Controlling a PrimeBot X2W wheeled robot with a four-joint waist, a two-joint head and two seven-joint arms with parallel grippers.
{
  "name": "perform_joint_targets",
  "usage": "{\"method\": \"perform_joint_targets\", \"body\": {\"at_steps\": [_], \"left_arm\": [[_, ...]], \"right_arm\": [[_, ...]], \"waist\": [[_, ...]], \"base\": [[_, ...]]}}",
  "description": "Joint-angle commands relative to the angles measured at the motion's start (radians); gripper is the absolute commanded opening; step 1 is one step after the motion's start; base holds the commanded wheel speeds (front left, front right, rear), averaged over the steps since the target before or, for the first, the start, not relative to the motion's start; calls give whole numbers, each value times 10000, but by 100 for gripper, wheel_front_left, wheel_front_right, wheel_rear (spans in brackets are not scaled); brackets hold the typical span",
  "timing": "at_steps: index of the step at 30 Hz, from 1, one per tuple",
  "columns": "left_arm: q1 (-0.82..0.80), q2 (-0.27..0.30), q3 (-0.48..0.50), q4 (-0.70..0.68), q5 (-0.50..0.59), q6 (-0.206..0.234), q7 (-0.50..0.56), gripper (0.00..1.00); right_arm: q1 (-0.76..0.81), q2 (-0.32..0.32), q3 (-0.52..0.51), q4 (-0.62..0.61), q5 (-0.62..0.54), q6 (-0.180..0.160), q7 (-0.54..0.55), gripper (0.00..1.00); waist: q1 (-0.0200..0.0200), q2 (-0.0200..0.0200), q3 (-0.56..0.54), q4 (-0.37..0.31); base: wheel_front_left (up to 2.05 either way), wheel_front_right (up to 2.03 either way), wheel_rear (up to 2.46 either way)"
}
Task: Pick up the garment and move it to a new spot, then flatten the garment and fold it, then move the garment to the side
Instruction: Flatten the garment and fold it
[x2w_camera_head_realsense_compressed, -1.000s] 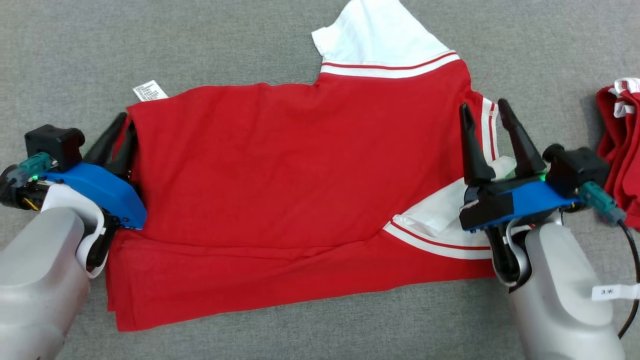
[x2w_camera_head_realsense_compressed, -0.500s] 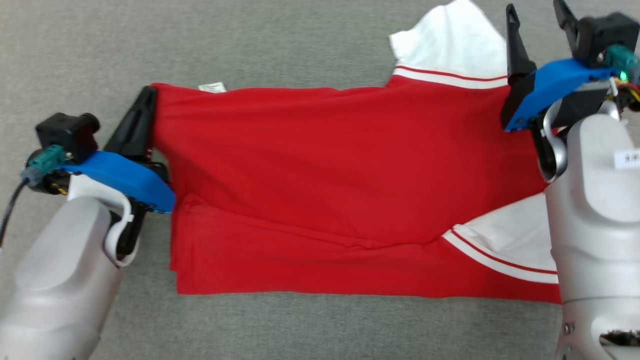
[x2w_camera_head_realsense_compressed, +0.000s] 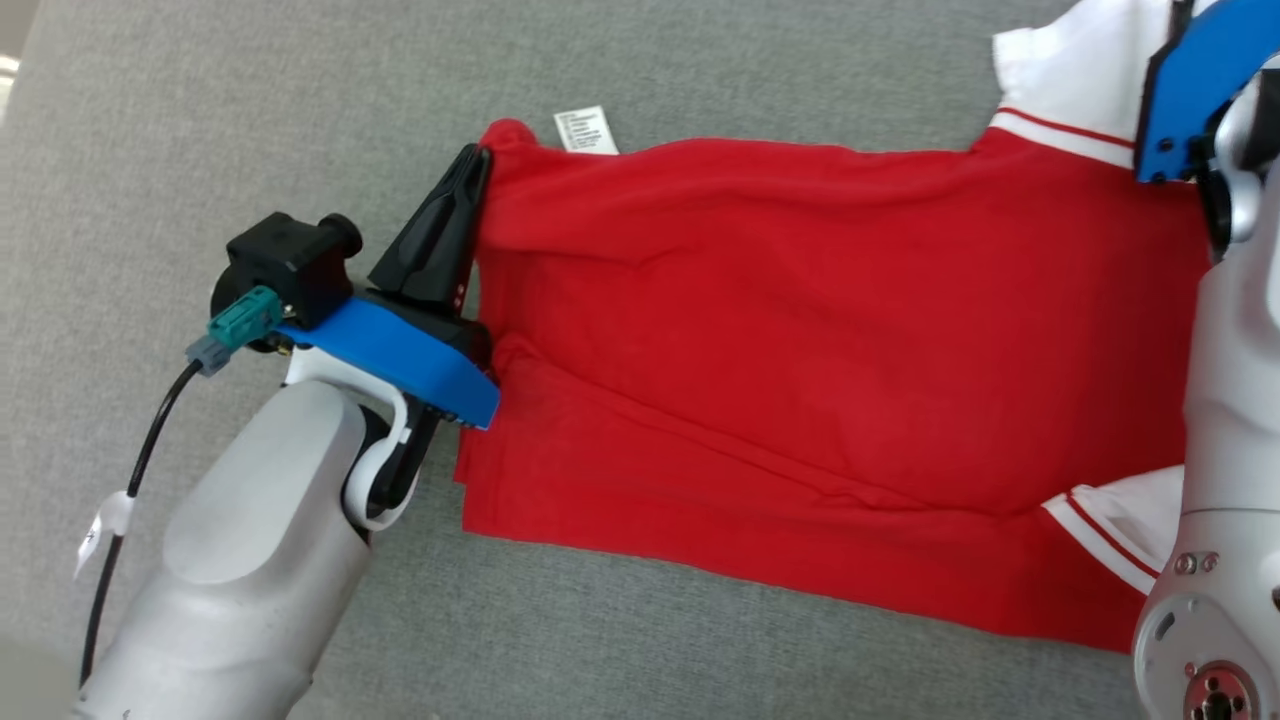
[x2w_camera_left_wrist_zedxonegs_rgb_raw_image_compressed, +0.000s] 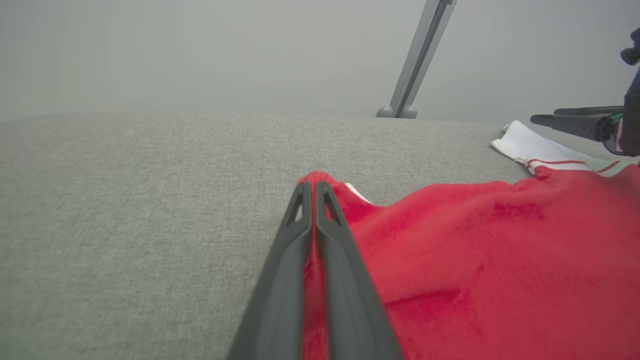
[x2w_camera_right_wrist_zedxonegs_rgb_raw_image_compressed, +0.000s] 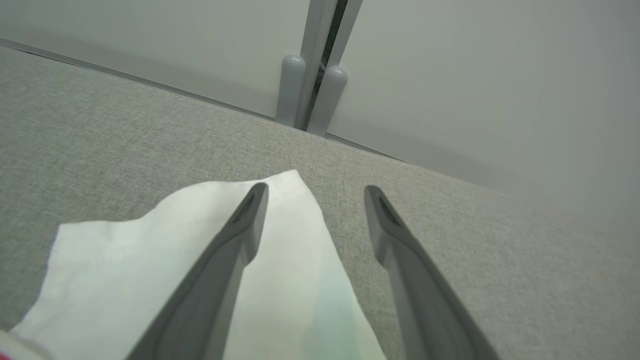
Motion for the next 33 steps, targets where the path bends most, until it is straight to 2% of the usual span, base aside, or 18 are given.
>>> {"method": "perform_joint_targets", "body": {"at_steps": [1, 7, 8, 9, 10, 11, 16, 21, 28, 33], "left_arm": [[-138, -124, -73, -136, -41, 15, 5, 0], [-51, -209, -250, -334, -119, 14, 5, 0], [-42, -190, -255, -361, -141, 14, 5, 0], [-24, -166, -255, -367, -149, 14, 7, 0], [-7, -149, -246, -380, -159, 14, 5, 0], [0, -126, -225, -401, -179, 14, 7, 0], [18, -22, -88, -391, -211, 14, 7, 0], [94, 45, 223, -258, -170, 14, 5, 0], [291, 214, 1187, -192, 61, 14, 5, 0], [709, 346, 1946, -146, 321, 15, 5, 0]], "right_arm": [[-147, -70, -334, -105, -144, 1, 282, 100], [64, -68, -1304, -326, -448, 1, 794, 100], [115, -70, -1371, -330, -463, 1, 856, 85], [145, -68, -1429, -365, -455, 1, 902, 42], [139, -71, -1498, -381, -406, 1, 893, 12], [96, -77, -1558, -375, -348, 0, 811, 0], [-106, -68, -1218, -632, -184, 1, -56, 0], [-324, -82, -1000, -750, 340, 1, -1413, 0], [201, -68, -511, -320, 1844, 1, -3539, 0], [1057, -56, 87, -148, 3191, 1, -4600, 0]], "waist": [[1, 0, 337, 406], [1, 0, 411, 708], [1, 0, 426, 726], [1, 0, 441, 736], [1, 0, 459, 738], [1, 0, 477, 732], [1, 0, 525, 589], [1, 0, 372, 230], [1, 0, -283, -568], [1, 0, -980, -1234]], "base": [[0, 0, 0], [0, 0, 0], [0, 0, 0], [0, 0, 0], [0, 0, 0], [0, 0, 0], [0, 0, 0], [0, 0, 0], [0, 0, 0], [0, 0, 0]]}}
